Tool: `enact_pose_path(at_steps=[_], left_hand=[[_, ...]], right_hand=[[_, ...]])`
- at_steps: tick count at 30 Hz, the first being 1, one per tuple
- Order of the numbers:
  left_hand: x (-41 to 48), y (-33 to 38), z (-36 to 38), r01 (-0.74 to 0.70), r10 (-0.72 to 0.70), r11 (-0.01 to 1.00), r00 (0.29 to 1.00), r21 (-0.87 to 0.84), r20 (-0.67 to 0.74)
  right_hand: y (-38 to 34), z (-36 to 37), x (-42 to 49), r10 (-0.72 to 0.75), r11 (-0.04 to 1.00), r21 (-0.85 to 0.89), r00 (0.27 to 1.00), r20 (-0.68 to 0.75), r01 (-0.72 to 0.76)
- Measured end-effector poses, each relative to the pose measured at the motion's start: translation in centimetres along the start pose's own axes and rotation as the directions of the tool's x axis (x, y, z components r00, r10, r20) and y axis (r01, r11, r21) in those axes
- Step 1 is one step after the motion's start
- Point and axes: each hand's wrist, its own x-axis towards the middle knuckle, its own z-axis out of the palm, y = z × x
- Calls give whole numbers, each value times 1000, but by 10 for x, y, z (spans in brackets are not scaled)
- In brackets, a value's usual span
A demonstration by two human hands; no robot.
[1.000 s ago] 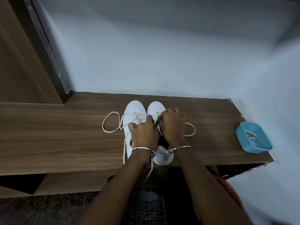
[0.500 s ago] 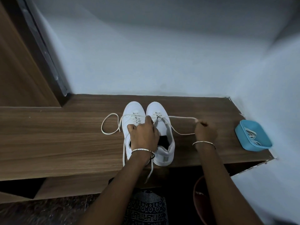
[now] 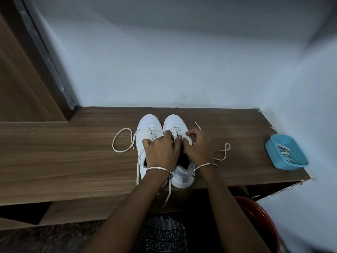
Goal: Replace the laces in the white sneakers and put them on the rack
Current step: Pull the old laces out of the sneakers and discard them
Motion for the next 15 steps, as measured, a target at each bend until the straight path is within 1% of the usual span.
enact_pose_path(at_steps=[2, 4, 6, 9, 11, 13, 15], left_hand=[[8, 1, -1, -19, 19, 1000, 998, 2, -66], [24, 1, -1, -44, 44, 999, 997, 9, -57], [44, 0, 3, -64, 64, 997, 998, -30, -2], [65, 4, 13, -106, 111, 993, 985, -51, 131], [71, 8, 19, -148, 145, 989, 966, -3, 213], [74, 13, 21, -168, 152, 985, 959, 49, 241], [75, 18, 21, -160, 125, 980, 959, 122, 255]], right_hand=[[-1, 3, -2, -47, 998, -46, 999, -15, 46], [-3, 3, -5, -60, 996, -68, 998, -18, 58], [-1, 3, -8, -71, 992, -106, 997, -20, 68], [5, 4, -11, -75, 980, -192, 991, -110, 53], [6, 4, -11, -28, 981, -196, 989, -147, -1], [7, 4, -10, 10, 981, -190, 986, -165, -42], [8, 4, -10, 26, 983, -175, 984, -177, -57]])
